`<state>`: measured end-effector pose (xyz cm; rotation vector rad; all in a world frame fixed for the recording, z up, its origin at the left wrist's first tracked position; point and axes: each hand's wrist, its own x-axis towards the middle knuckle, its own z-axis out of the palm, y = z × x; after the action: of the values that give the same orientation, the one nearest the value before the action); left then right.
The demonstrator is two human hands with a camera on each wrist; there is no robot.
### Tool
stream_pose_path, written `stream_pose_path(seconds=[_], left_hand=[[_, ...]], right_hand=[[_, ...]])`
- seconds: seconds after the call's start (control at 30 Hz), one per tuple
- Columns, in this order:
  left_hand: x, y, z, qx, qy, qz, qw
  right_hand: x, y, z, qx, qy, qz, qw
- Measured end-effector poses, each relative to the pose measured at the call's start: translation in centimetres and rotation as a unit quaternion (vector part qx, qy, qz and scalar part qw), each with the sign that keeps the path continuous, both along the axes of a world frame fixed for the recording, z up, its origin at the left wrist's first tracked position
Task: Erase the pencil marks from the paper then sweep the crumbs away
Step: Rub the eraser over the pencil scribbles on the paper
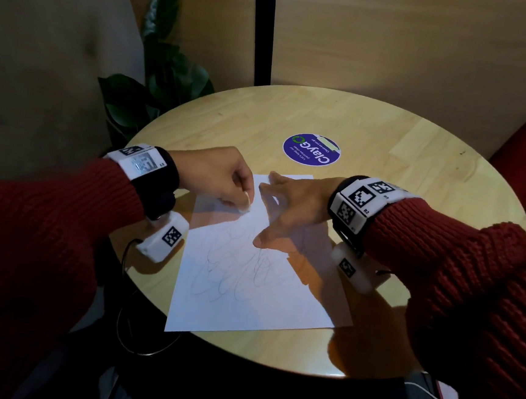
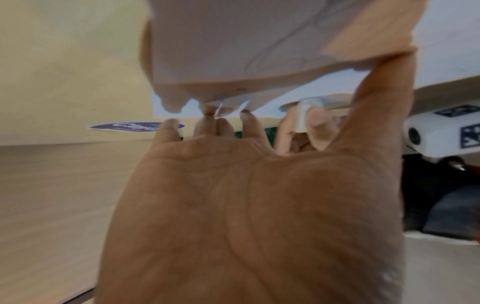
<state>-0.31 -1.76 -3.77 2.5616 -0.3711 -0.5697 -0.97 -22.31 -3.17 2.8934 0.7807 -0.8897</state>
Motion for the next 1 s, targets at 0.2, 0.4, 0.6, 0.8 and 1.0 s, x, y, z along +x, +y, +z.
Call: stream_pose_path(seconds=[0.2,0.4,0.6,0.8,1.0], left_hand=[[-0.5,-0.6,0.2,-0.009,0.033,-0.022,0.999],[0.3,0.1,0.0,0.006,-0.028,0.009,1.0],[0.8,0.6,0.2,0.02,-0.057,0.019,0.998],[0.3,0.7,0.0,-0.005,0.006,-0.018,1.0],[-0.5,0.2,0.2,-0.007,0.046,-0.053,0.997]], right_hand=[[-0.4,0.2,-0.7,0.024,0.026,0.001,0.999],[0.7,-0.1,-2.0,0.038,0.033,-0.002,0.999],[1.0,0.1,-1.5,0.047,0.029,0.002,0.998],[0.5,0.8,-0.7,0.065,0.009,0.029,0.997],[0.7,0.4,-0.6,0.068,0.018,0.025,0.997]])
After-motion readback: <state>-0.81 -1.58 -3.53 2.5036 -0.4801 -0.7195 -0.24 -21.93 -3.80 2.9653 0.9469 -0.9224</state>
